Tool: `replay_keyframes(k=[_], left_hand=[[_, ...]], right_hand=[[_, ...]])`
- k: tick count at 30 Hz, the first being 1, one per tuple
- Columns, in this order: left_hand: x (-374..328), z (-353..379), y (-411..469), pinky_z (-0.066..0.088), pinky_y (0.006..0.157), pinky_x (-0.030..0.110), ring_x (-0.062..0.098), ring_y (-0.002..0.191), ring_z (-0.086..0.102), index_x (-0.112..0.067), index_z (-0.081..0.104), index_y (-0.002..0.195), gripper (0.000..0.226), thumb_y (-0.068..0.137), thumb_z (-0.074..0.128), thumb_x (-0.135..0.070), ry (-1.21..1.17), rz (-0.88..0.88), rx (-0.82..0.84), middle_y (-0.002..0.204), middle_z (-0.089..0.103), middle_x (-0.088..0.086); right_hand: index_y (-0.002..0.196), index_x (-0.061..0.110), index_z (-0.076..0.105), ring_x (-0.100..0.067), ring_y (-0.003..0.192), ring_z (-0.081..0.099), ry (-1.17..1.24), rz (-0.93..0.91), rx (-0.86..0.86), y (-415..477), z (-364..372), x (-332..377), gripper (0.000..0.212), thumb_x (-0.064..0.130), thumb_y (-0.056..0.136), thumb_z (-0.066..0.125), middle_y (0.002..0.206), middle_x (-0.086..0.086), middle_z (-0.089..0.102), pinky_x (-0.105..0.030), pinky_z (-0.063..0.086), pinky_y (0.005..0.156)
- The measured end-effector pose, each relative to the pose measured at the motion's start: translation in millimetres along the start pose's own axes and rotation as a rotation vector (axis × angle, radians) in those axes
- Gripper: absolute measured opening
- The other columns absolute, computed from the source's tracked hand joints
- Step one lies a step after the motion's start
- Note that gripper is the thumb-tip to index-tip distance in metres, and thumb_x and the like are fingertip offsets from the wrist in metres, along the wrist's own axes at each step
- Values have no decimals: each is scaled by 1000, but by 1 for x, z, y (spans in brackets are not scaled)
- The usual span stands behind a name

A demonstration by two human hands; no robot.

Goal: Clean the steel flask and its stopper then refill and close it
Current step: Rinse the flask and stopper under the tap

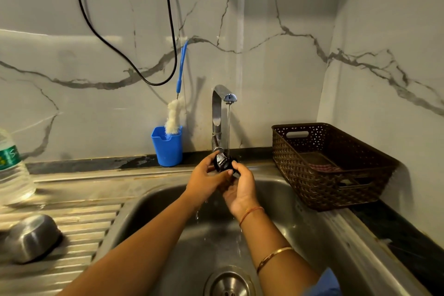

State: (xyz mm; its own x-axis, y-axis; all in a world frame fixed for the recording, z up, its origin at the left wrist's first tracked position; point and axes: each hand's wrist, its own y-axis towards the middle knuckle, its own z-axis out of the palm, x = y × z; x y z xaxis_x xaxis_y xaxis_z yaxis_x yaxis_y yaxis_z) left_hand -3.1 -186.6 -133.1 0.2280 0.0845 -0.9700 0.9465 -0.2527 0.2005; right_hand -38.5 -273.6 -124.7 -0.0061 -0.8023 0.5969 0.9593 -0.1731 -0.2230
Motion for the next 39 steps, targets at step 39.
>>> replay_keyframes(k=[39], left_hand=[[-13,2,13,46,97,28,15,118,54,-19,45,130,54,83,70,-12,505,116,36,125,58,1]], right_hand=[[99,7,57,-24,81,59,114,-3,-29,1,-5,-7,21,23,99,43,86,-15,61,-30,50,67]])
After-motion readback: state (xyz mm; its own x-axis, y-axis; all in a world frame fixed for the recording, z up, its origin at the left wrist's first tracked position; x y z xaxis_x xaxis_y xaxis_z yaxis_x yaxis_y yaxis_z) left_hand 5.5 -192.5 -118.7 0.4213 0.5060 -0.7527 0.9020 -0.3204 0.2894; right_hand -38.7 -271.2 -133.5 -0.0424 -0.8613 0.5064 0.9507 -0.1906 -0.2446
